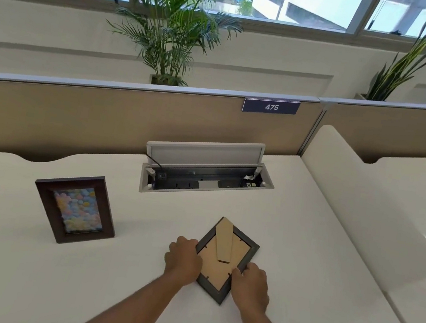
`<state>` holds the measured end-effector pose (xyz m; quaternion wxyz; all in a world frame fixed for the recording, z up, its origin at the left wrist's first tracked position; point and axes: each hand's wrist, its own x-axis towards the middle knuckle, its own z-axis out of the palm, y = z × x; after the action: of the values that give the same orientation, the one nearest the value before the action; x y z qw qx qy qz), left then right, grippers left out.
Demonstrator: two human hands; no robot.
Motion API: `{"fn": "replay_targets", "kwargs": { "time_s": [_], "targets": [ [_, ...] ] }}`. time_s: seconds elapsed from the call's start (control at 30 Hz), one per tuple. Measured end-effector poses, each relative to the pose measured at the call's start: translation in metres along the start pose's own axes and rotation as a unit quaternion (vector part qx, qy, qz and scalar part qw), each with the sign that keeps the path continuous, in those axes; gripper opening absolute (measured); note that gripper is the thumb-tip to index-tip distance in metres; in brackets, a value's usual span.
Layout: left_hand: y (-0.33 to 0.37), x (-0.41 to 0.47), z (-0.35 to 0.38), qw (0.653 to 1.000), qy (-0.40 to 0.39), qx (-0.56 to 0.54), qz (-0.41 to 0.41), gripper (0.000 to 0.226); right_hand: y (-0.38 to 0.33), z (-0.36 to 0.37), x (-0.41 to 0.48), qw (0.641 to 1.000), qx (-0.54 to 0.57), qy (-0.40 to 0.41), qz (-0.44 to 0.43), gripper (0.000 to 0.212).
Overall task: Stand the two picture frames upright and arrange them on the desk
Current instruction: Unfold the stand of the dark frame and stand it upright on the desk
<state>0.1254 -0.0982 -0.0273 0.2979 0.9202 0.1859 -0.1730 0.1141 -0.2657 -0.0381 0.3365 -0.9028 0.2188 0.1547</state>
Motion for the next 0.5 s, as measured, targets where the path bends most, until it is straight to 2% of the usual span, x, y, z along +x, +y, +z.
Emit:
{"fn": "replay_targets", "kwargs": {
  "time_s": [0.1, 0.27, 0.5],
  "targets": [
    [-0.001, -0.003, 0.004, 0.999, -0.005, -0.033, 0.000, 0.026, -0.001, 0.004, 0.003, 0.998, 0.060, -0.004, 0.020, 0.019],
    [-0.008, -0.010, -0.003, 0.973, -0.015, -0.229, -0.024, 0.031, -0.005, 0.002, 0.002, 0.984, 0.175, 0.000, 0.028, 0.009],
    [-0.022, -0.016, -0.035, 0.938, -0.054, -0.343, -0.017, 0.031, -0.025, -0.010, -0.013, 0.962, 0.273, 0.007, -0.029, 0.023]
  ]
}}
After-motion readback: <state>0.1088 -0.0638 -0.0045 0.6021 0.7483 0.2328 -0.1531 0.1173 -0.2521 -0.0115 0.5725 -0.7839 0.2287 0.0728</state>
